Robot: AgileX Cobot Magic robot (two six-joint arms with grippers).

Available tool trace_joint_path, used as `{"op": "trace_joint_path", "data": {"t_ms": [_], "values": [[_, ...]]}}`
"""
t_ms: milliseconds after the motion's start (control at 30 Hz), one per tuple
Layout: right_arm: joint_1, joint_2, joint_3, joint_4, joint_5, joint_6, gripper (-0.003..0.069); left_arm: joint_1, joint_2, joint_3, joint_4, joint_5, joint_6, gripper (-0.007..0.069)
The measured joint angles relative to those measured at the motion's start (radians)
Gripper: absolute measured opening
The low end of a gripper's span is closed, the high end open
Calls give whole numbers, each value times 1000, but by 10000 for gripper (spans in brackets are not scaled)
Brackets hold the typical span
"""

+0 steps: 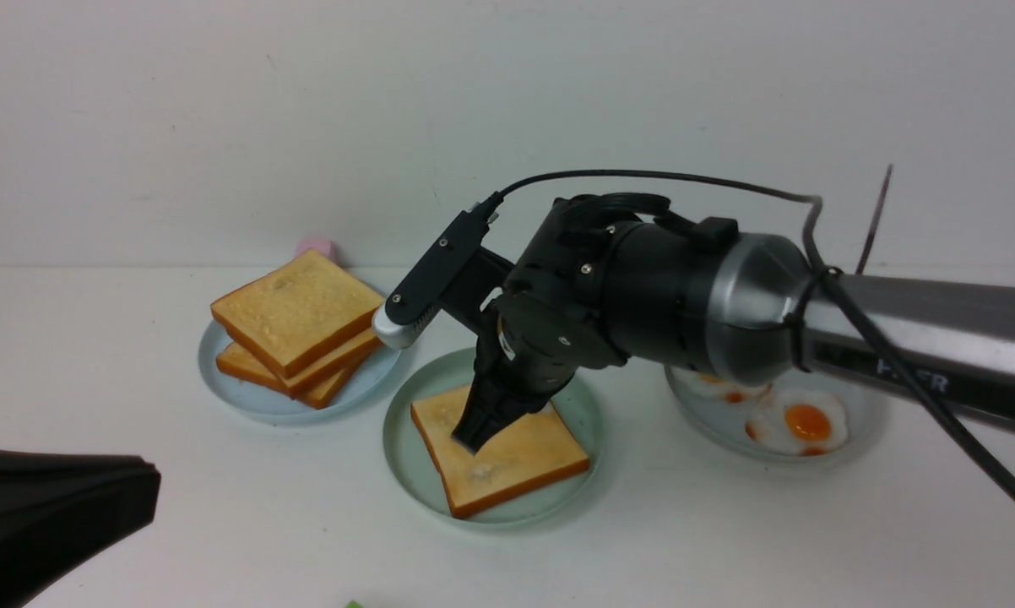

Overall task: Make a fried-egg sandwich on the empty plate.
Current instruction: Use the right arm to place the fried egg on the slice of bread in the middle

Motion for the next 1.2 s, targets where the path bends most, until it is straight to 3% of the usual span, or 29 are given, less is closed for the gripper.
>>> {"op": "trace_joint_path", "data": {"t_ms": [600,800,867,1000,1100,1200], "values": [[1,51,-3,-31,-46,0,95,0,0,0,-7,1,-1,29],[1,51,-3,78,-47,0,276,0,0,0,-23,15,-1,32],[1,51,-3,118,-48,0,406,0,0,0,-23,28,-1,35],[1,43,-3,159,-48,0,594,0,0,0,-23,45,-1,36],[1,19,-3,179,-47,0,660,0,0,0,-24,50,-1,37],[1,-27,-3,199,-32,0,665,0,0,0,-24,51,-1,36]]}}
